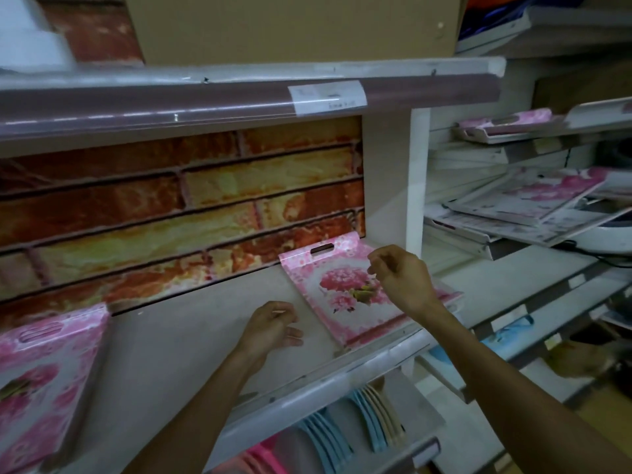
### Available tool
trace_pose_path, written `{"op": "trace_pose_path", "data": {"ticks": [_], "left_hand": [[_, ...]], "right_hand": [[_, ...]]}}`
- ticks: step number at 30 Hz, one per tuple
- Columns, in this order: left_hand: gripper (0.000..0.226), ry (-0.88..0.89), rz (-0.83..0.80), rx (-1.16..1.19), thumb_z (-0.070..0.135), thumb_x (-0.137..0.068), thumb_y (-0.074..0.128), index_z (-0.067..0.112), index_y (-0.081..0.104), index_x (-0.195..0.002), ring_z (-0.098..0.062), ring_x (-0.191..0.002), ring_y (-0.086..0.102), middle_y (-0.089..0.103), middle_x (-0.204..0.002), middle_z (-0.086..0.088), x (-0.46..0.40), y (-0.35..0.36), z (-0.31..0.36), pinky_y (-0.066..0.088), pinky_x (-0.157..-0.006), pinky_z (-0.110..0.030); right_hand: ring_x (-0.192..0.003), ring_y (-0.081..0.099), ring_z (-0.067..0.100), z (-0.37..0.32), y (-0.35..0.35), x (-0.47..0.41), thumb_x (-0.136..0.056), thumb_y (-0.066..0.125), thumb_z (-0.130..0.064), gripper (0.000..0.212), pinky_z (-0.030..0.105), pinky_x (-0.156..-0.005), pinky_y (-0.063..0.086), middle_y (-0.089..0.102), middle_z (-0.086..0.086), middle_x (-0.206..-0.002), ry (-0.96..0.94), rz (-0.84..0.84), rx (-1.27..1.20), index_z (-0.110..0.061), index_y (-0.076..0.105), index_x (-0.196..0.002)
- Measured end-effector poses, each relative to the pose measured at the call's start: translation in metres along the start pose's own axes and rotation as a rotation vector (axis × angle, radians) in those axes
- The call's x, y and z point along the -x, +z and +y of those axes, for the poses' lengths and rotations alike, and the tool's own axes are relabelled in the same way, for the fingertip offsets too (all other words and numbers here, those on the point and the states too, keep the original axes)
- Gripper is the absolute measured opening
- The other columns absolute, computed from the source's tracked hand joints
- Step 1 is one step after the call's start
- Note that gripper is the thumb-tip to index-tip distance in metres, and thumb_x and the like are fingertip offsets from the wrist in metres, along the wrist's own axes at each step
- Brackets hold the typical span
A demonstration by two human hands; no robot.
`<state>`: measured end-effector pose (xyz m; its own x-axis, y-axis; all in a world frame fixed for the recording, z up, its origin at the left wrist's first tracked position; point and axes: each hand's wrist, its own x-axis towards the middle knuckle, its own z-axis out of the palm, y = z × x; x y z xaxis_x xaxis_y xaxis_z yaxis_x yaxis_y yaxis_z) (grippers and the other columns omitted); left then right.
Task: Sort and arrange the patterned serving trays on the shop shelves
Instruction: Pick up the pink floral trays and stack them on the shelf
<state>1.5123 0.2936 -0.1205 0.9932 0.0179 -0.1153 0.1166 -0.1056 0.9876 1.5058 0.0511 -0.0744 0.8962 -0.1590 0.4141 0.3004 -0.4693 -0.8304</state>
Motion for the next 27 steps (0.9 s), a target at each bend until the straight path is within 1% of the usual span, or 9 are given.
{"op": "trace_pose_path", "data": {"ticks": [3, 5, 7, 11, 13, 16, 20, 23, 27], "left_hand": [[0.014, -0.011, -0.011, -0.059, 0.011, -0.093, 0.06, 0.01, 0.056, -0.106, -0.028, -0.074, 0.067, 0.059, -0.11, -0.017, -0.029, 0.014, -0.001, 0.058, -0.053, -0.029], [0.012, -0.001, -0.005, -0.118, 0.011, -0.092, 0.059, 0.013, 0.053, -0.103, -0.026, -0.07, 0.067, 0.06, -0.106, -0.016, -0.048, 0.023, -0.003, 0.059, -0.056, -0.033], [0.021, 0.003, 0.008, -0.207, 0.012, -0.093, 0.057, 0.013, 0.049, -0.113, -0.025, -0.064, 0.066, 0.063, -0.096, -0.017, -0.066, 0.032, -0.006, 0.06, -0.057, -0.034], [0.046, 0.017, 0.023, -0.419, 0.013, -0.092, 0.053, 0.015, 0.033, -0.134, -0.029, -0.057, 0.068, 0.07, -0.072, -0.015, -0.096, 0.046, -0.01, 0.059, -0.05, -0.033], [0.049, 0.018, 0.074, -0.47, 0.016, -0.091, 0.053, 0.014, 0.032, -0.136, -0.031, -0.056, 0.069, 0.072, -0.077, -0.017, -0.109, 0.048, -0.01, 0.058, -0.047, -0.033], [0.046, 0.02, 0.159, -0.526, 0.019, -0.088, 0.057, 0.012, 0.036, -0.129, -0.035, -0.066, 0.071, 0.071, -0.097, -0.021, -0.122, 0.054, -0.011, 0.058, -0.052, -0.034], [0.034, -0.029, 0.253, -0.481, 0.017, -0.085, 0.064, 0.005, 0.045, -0.111, -0.033, -0.068, 0.068, 0.066, -0.103, -0.019, -0.123, 0.063, -0.01, 0.049, -0.041, -0.027], [0.026, -0.061, 0.315, -0.386, 0.012, -0.084, 0.061, -0.005, 0.063, -0.103, -0.037, -0.085, 0.069, 0.07, -0.096, -0.02, -0.126, 0.068, -0.013, 0.052, -0.06, -0.03], [0.027, -0.036, 0.373, -0.117, 0.02, -0.073, 0.054, 0.004, 0.07, -0.088, -0.036, -0.084, 0.07, 0.072, -0.092, -0.02, -0.131, 0.075, -0.017, 0.058, -0.081, -0.049]], "right_hand": [[-0.079, 0.068, 0.014, 0.015, -0.004, -0.022, -0.098, 0.051, -0.021, 0.015, 0.016, -0.062, 0.048, 0.073, 0.002, -0.09, -0.003, 0.018, 0.035, -0.016, 0.065, -0.101], [-0.077, 0.068, 0.013, 0.023, -0.007, -0.035, -0.098, 0.05, -0.02, 0.015, 0.012, -0.059, 0.046, 0.072, 0.0, -0.088, -0.015, 0.021, 0.071, -0.017, 0.065, -0.099], [-0.076, 0.068, 0.014, 0.03, -0.009, -0.048, -0.098, 0.05, -0.018, 0.015, 0.01, -0.057, 0.046, 0.072, -0.001, -0.087, -0.032, 0.021, 0.103, -0.018, 0.065, -0.097], [-0.078, 0.069, 0.016, 0.046, -0.015, -0.071, -0.097, 0.051, -0.018, 0.015, 0.015, -0.065, 0.049, 0.073, 0.0, -0.086, -0.035, 0.02, 0.13, -0.016, 0.065, -0.099], [-0.078, 0.068, 0.014, 0.055, -0.018, -0.081, -0.097, 0.05, -0.016, 0.015, 0.014, -0.065, 0.048, 0.073, 0.0, -0.086, -0.029, 0.007, 0.135, -0.015, 0.065, -0.099], [-0.073, 0.065, 0.008, 0.07, -0.021, -0.097, -0.096, 0.05, -0.016, 0.015, 0.011, -0.062, 0.045, 0.072, -0.001, -0.085, -0.027, -0.009, 0.17, -0.015, 0.065, -0.099], [-0.073, 0.065, 0.011, 0.086, -0.02, -0.12, -0.097, 0.05, -0.017, 0.013, 0.018, -0.063, 0.048, 0.073, 0.002, -0.088, -0.021, -0.063, 0.181, -0.018, 0.063, -0.095], [-0.073, 0.066, 0.016, 0.094, -0.019, -0.133, -0.097, 0.05, -0.017, 0.014, 0.014, -0.058, 0.046, 0.073, 0.003, -0.088, -0.033, -0.103, 0.188, -0.018, 0.064, -0.096], [-0.075, 0.066, 0.019, 0.099, -0.022, -0.146, -0.098, 0.049, -0.018, 0.019, 0.013, -0.057, 0.045, 0.072, 0.003, -0.089, -0.053, -0.123, 0.17, -0.012, 0.066, -0.102]]}}
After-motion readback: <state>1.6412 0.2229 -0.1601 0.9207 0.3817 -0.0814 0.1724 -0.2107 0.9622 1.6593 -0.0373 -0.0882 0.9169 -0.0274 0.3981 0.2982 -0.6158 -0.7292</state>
